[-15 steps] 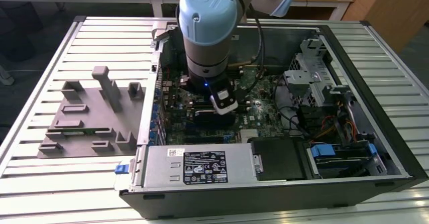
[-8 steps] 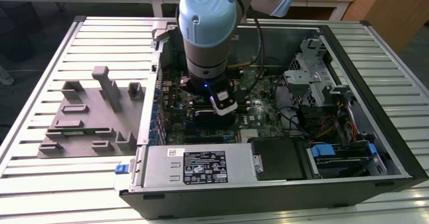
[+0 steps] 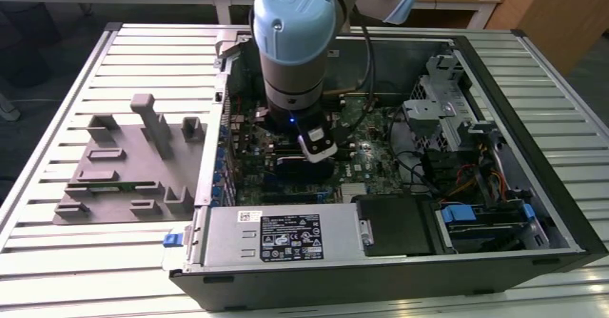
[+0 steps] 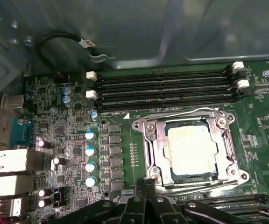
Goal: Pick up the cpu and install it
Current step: 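Install the second cpu locking lever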
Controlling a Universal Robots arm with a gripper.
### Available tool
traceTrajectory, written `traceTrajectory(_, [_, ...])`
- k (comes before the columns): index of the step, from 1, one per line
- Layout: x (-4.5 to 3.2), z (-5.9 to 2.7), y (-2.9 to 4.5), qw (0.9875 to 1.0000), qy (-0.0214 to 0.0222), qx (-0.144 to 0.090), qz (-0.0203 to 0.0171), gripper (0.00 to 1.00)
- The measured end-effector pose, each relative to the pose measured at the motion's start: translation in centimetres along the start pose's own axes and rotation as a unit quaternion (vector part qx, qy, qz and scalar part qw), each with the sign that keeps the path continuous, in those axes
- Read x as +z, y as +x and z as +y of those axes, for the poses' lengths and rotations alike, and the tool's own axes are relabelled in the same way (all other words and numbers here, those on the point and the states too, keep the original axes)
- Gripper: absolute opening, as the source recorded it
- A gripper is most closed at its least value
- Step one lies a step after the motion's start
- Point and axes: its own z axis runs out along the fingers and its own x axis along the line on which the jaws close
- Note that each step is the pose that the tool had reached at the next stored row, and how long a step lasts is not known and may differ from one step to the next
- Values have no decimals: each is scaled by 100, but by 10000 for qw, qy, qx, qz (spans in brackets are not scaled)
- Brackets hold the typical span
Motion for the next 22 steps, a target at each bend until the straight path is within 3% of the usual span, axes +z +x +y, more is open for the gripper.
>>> traceTrajectory(6, [-130, 40, 0, 10000, 3, -1, -3, 11])
traceTrajectory(16, [-369, 121, 0, 10000, 27, -14, -47, 11])
traceTrajectory(17, [-380, 128, 0, 10000, 57, -15, -52, 11])
traceTrajectory(20, [-383, 146, 2, 9996, 256, -21, -73, 11])
traceTrajectory(22, [-377, 165, 4, 9995, 304, -16, -80, 11])
